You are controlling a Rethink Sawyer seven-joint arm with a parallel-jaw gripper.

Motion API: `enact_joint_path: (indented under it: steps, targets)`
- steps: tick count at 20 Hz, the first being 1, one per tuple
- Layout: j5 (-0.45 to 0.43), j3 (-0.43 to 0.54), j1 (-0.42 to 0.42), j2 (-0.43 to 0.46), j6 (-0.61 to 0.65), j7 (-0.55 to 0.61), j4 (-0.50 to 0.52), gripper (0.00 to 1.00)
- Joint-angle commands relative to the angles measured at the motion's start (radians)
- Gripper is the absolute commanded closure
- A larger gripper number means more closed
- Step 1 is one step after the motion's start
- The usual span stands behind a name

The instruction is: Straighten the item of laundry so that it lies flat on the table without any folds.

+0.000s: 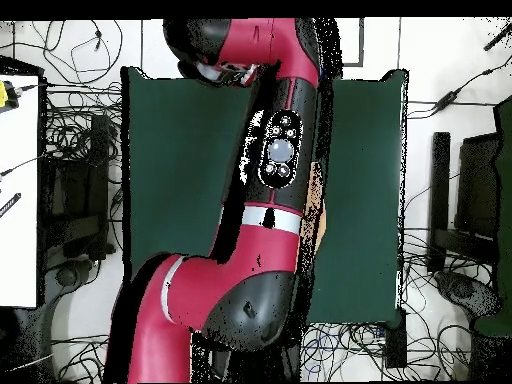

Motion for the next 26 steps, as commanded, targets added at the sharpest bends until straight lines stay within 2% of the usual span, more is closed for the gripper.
enact_joint_path:
  steps: [1, 8, 12, 19, 26]
  targets:
    - [-0.068, 0.128, 0.029, -0.061, -0.001, -0.197, 0.198, 0.00]
    - [-0.127, 0.158, 0.037, -0.124, -0.021, -0.262, 0.313, 0.00]
    - [-0.158, 0.171, 0.029, -0.133, -0.026, -0.293, 0.334, 0.00]
    - [-0.216, 0.248, 0.015, -0.208, -0.155, -0.353, 0.504, 0.00]
    - [-0.274, 0.307, -0.012, -0.236, -0.199, -0.388, 0.564, 0.00]
